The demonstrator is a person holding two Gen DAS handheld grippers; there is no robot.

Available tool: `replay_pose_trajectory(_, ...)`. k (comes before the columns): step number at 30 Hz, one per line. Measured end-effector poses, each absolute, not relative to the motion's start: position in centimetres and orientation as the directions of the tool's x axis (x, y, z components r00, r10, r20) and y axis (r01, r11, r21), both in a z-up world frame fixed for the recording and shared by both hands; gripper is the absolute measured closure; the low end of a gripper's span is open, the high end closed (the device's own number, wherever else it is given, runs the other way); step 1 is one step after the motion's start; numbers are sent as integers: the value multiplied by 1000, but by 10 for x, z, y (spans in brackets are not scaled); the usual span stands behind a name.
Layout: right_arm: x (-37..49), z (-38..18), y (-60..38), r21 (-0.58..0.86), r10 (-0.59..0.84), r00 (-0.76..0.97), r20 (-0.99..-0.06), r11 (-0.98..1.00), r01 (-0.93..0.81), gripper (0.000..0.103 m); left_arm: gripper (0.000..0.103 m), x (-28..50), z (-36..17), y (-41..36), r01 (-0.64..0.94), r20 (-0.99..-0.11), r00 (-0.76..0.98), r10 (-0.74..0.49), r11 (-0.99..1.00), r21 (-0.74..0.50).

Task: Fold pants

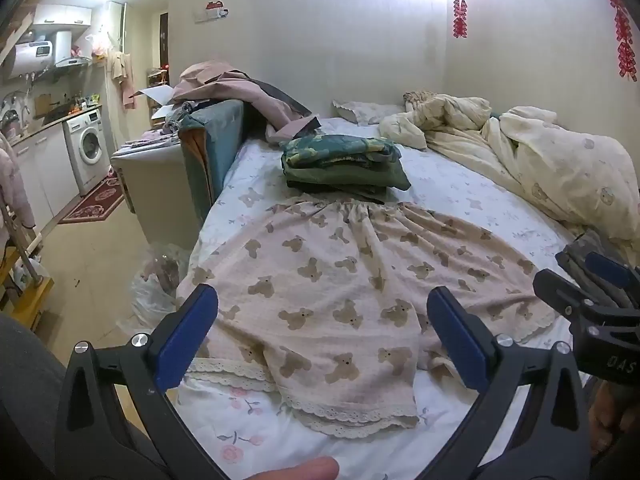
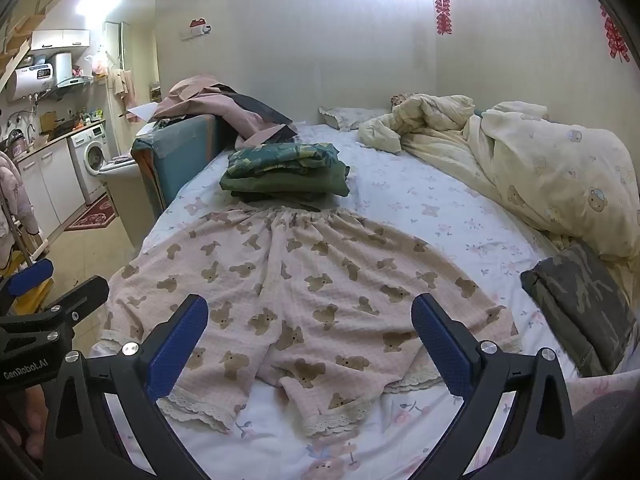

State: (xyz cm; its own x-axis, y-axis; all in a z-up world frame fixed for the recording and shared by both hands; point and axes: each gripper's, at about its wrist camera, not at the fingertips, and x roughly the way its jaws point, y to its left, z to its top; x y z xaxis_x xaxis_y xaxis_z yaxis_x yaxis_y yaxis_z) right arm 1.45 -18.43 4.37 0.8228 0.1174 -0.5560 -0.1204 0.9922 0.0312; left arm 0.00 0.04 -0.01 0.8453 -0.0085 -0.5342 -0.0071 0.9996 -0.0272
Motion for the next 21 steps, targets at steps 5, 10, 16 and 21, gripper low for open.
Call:
replay_pose_trajectory(5,14,44,-184,34,118,823,-556,992,-120,0,0,0,0,0,-8,-542,840,-5,1000,-21)
replay_pose_trajectory(10,14,44,-184,33,118,822,-557,992,-120,0,0,0,0,0,-9,-542,840,-5,1000,-22)
replay_pose_trajectory(16,14,43,-184,32,118,822,-557,992,-121,0,0,0,0,0,-8,-541,841,-5,1000,-23)
replay_pose_trajectory(21,14,43,-184,32,118,822,-557,992,-120,0,0,0,0,0,-9,-540,842,-3,1000,-21)
